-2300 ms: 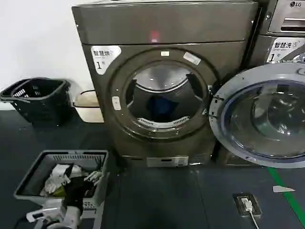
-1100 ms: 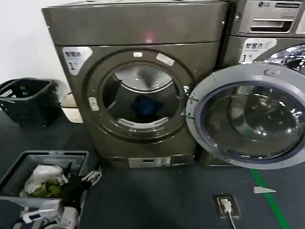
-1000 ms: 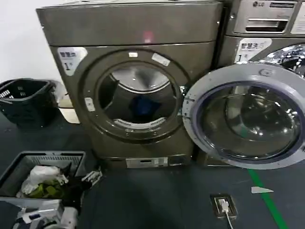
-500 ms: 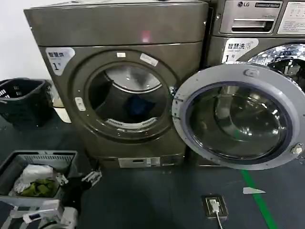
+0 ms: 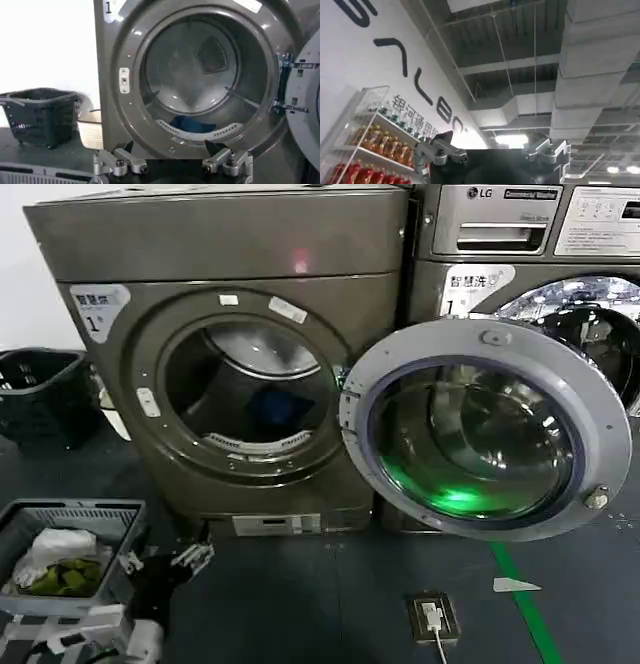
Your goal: Grasp the clothes from the dryer.
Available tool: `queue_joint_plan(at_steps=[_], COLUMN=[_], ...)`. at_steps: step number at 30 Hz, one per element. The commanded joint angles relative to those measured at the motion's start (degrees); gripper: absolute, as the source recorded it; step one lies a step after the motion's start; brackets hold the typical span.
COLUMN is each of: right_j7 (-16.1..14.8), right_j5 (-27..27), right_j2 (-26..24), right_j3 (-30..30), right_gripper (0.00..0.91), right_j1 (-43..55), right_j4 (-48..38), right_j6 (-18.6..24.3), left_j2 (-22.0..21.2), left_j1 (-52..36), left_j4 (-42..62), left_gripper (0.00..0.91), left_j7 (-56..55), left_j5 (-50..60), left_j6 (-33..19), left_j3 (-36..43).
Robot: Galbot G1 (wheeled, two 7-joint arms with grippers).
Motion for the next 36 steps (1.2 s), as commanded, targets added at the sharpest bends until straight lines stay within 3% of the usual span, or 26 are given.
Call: queue_joint_plan(at_steps=[1,36], right_j7=[-0.2,-0.4], right_j5=[0.3,0.2], right_j2=[0.1,0.4], right_j3=[-0.2,-0.4], right_gripper=[0.907,0.907], right_j1=[0.0,-0.3], right_j4=[-0.1,-0.1], right_j6=[2.3,4.1], left_j2=[0.1,0.5], left_j1=[-0.1,-0.5], left_j4=[0.1,0.9], left_gripper=[0.907,0.907], left_j7=[0.1,0.4], left_j5=[0.0,0.3], left_j6=[0.0,0.1], left_j3=[0.0,0.5])
